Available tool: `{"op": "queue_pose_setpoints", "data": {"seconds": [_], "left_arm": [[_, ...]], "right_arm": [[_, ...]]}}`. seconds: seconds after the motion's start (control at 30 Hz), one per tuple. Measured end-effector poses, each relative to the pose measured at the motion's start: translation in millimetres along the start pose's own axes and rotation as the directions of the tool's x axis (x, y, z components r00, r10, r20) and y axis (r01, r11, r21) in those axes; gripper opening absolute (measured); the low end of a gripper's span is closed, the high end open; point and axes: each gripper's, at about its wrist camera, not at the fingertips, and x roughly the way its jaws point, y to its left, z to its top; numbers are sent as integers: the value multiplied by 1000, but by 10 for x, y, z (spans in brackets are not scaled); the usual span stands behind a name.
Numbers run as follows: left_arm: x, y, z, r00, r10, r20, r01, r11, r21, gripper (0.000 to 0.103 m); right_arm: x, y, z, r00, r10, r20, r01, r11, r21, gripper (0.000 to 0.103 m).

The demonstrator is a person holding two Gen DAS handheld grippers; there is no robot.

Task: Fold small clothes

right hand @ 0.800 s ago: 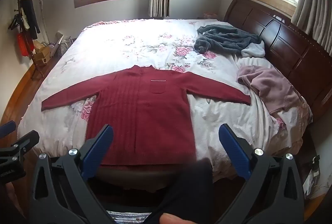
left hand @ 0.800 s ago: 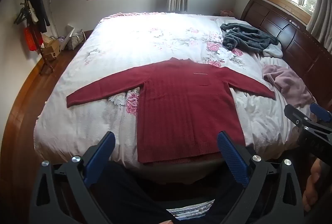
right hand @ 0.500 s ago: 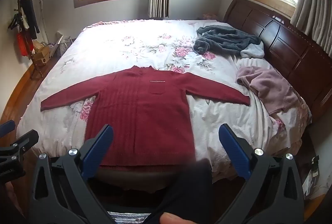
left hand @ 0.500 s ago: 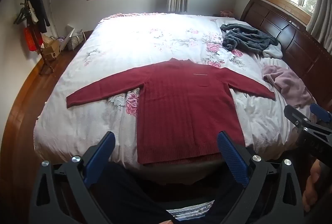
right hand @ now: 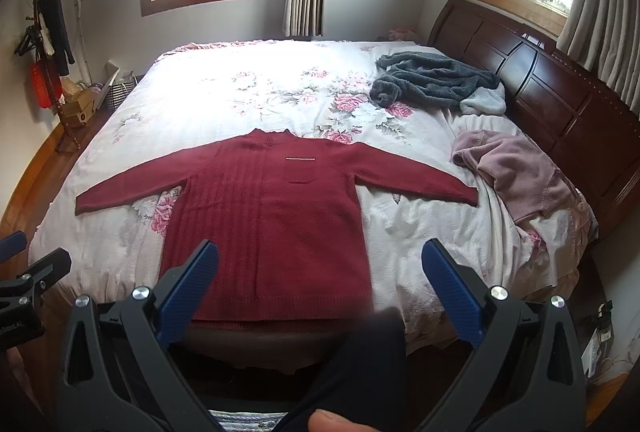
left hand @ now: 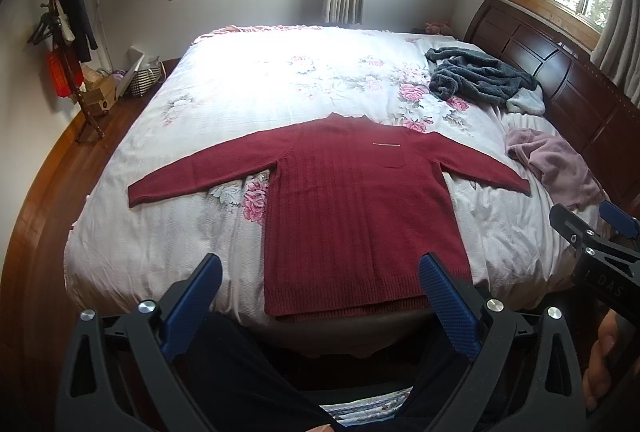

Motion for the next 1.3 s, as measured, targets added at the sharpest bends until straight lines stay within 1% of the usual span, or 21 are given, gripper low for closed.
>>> {"op": "queue_pose_setpoints", "data": {"seconds": [1.3], "left_arm": [[-17,16,-13,1000,-5,7,5,1000,-4,99]], "right_arm": [[-56,5,-14,1000,-6,15,6,1000,1,100]]}}
